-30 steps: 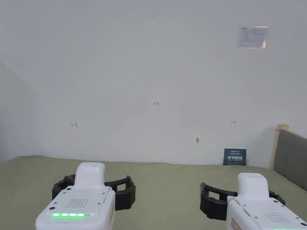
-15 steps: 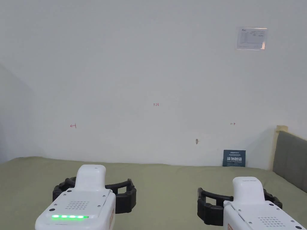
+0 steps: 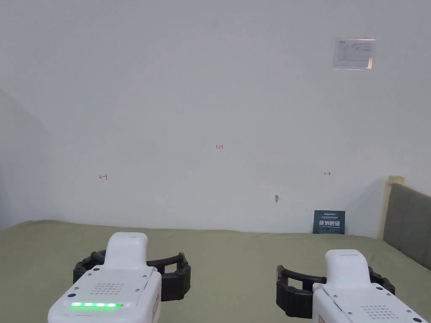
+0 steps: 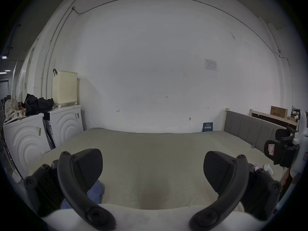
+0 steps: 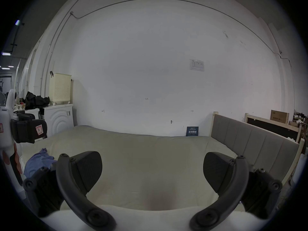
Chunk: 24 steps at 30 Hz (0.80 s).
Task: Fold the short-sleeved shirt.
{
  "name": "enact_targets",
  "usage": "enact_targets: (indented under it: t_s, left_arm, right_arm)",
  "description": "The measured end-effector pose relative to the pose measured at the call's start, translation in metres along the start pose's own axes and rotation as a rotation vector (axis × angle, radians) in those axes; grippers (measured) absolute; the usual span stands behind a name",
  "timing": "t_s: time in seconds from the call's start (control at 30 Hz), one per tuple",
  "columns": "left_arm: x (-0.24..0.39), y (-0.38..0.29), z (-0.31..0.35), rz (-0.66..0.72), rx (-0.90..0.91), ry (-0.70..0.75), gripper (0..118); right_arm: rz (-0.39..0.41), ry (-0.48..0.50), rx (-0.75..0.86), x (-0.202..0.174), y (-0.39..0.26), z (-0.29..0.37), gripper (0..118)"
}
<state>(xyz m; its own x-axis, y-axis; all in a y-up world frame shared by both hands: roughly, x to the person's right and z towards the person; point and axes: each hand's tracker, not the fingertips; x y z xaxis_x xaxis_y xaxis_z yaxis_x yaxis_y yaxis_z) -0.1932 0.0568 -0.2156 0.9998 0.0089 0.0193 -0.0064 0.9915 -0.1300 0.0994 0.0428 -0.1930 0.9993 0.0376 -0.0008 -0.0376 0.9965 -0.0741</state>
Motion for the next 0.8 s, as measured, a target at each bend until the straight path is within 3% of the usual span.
enact_targets:
  t_s: [0.5, 0.53, 0.57, 0.6, 0.63, 0.67, 0.7, 0.73, 0.77, 0.8]
  left_arm:
    - [0.001, 0.000, -0.001, -0.008, -0.013, -0.018, 118]
    - [0.001, 0.000, -0.001, -0.008, -0.014, -0.015, 118]
    - [0.001, -0.001, -0.001, -0.011, -0.017, -0.013, 118]
    - [0.001, -0.001, -0.002, -0.019, -0.022, -0.017, 117]
    - [0.002, -0.002, -0.002, -0.035, -0.032, -0.030, 114]
    - [0.004, -0.002, -0.002, -0.055, -0.036, -0.040, 114]
    - [0.007, -0.003, 0.000, -0.076, -0.028, -0.040, 99]
    - [0.009, -0.004, 0.001, -0.101, -0.019, -0.032, 59]
    - [0.013, -0.006, -0.002, -0.103, -0.016, -0.030, 0]
    - [0.012, -0.008, -0.002, -0.088, -0.013, -0.025, 0]
  right_arm:
    - [-0.008, -0.010, -0.007, 0.001, -0.002, -0.001, 115]
    - [-0.010, -0.015, -0.010, 0.002, -0.002, -0.001, 109]
    - [-0.019, -0.028, -0.005, 0.002, -0.002, 0.000, 91]
    - [-0.025, -0.031, 0.007, 0.003, -0.002, 0.002, 38]
    - [-0.028, -0.031, 0.008, 0.004, -0.003, 0.002, 38]
    - [-0.033, -0.047, 0.002, 0.005, -0.003, 0.000, 22]
    - [-0.032, -0.071, -0.004, 0.006, -0.005, -0.001, 0]
    - [-0.045, -0.064, 0.005, 0.008, -0.007, -0.001, 0]
    - [-0.058, -0.055, -0.002, 0.010, -0.006, 0.000, 0]
    - [-0.064, -0.059, -0.009, 0.010, -0.006, 0.001, 0]
